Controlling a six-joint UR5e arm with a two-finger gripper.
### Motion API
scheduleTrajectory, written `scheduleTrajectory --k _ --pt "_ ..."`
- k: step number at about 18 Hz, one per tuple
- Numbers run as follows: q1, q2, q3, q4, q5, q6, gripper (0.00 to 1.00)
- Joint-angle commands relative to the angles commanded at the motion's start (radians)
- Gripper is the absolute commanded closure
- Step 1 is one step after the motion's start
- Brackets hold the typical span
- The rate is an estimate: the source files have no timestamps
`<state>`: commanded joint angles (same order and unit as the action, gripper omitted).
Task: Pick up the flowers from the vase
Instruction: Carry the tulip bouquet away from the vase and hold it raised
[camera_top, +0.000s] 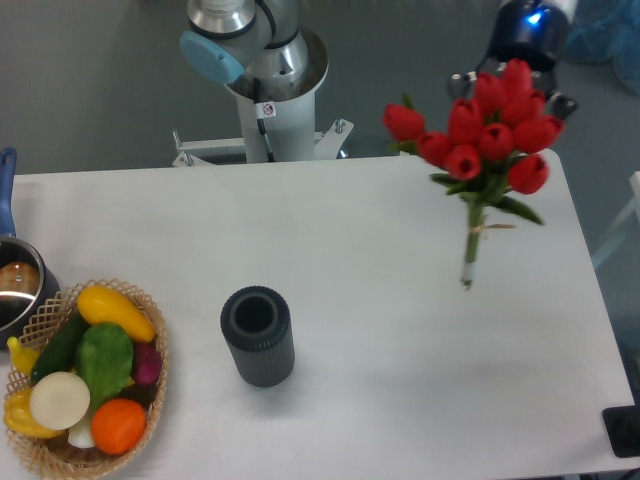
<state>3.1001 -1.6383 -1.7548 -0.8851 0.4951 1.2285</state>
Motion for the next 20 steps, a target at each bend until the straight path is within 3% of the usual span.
scheduleTrajectory --k 3,8,20 --pt "0.011 -0.024 -0.002 0.000 0.034 0.072 0.71" --pt "0.018 -0.061 -0.002 0.000 0.034 0.077 0.71" --pt "0.031 -0.061 -0.009 -0.002 0.033 0.069 0.70"
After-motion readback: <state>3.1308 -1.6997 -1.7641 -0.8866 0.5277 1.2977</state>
